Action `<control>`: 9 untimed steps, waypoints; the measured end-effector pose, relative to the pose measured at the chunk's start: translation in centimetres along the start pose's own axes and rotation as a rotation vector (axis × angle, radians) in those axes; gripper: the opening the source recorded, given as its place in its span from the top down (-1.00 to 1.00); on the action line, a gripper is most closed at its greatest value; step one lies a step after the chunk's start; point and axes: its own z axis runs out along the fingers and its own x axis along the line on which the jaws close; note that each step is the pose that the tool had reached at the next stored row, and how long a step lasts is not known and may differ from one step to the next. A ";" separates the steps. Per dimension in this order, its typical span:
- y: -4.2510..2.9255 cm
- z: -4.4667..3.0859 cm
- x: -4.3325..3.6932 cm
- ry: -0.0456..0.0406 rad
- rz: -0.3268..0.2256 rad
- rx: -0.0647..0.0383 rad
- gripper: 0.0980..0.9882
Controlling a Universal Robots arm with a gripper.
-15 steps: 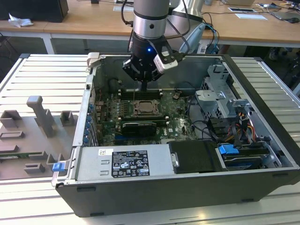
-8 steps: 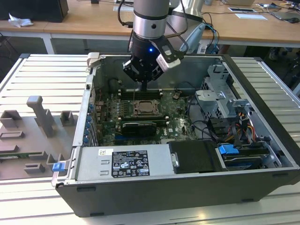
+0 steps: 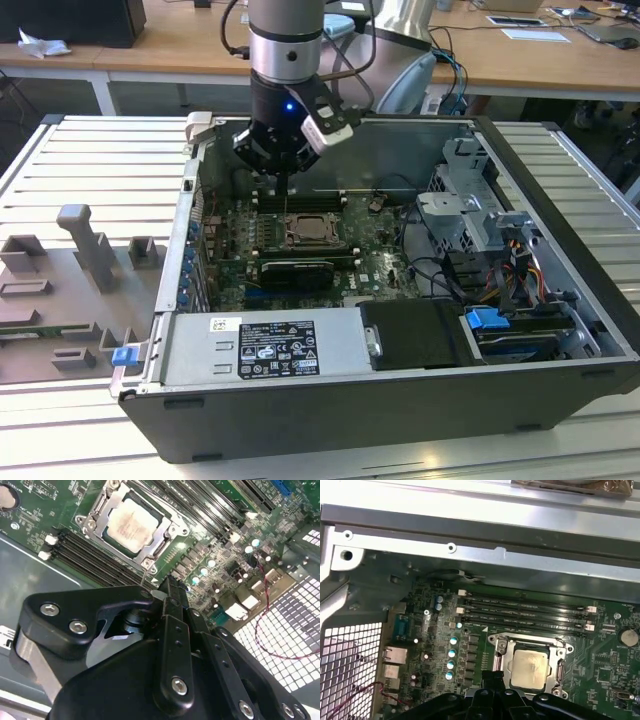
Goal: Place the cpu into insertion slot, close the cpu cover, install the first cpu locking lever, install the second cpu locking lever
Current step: 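Install the first cpu locking lever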
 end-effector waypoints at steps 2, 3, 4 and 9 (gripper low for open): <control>0.04 0.03 0.29 -0.0001 0.000 0.000 0.98; 0.05 0.04 0.42 -0.0001 0.000 0.000 0.98; 0.07 0.06 0.57 -0.0002 0.000 0.000 0.98; 0.27 0.23 1.02 -0.0001 0.000 0.000 0.98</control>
